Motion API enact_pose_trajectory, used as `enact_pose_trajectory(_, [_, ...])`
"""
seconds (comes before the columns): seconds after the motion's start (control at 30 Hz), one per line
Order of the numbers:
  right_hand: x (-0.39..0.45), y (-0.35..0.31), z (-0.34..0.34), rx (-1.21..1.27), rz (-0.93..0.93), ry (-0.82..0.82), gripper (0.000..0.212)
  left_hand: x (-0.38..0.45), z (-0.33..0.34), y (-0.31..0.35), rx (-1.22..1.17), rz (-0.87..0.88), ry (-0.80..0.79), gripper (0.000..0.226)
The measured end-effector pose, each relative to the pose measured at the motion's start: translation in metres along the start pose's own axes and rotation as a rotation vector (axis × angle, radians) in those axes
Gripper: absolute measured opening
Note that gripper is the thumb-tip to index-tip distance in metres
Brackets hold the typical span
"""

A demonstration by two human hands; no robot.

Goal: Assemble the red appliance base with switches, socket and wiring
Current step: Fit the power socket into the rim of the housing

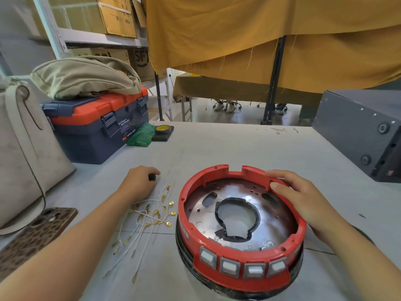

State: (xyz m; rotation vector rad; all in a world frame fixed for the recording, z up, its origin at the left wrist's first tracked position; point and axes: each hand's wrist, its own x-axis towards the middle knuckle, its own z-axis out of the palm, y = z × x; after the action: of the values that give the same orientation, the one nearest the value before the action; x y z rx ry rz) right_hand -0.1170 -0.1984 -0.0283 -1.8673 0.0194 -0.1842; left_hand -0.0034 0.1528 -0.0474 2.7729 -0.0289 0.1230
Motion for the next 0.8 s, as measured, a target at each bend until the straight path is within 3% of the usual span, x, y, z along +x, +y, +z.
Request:
enact_pose_trajectory(0.13, [0.000,0.000,-0.001,-0.027,-0.019,0.004,0.023,-0.002,0.002,0.002,-0.080,0.051,0.080,0.025])
enact_pose_trajectory(0.3, [0.001,-0.001,-0.001,-0.041,-0.028,-0.002,0.023,-0.016,-0.011,0.024,-0.602,0.106,0.164,0.019])
enact_pose_trajectory(0.4, [0.000,-0.002,0.000,-0.042,-0.033,0.002,0.023,-0.028,-0.022,0.045,-1.015,0.241,0.086,0.025])
enact_pose_trajectory(0.47, [0.000,-0.003,0.001,-0.057,-0.040,0.005,0.022,-0.036,-0.027,0.062,-1.163,0.372,0.028,0.028])
enact_pose_trajectory(0.6, [-0.001,-0.009,0.000,-0.125,-0.071,0.008,0.022,-0.047,-0.030,0.094,-1.227,0.558,-0.093,0.038])
enact_pose_trajectory(0.8, [-0.005,-0.024,-0.001,-0.234,-0.295,0.045,0.026,-0.057,-0.023,0.128,-1.361,0.602,-0.279,0.036])
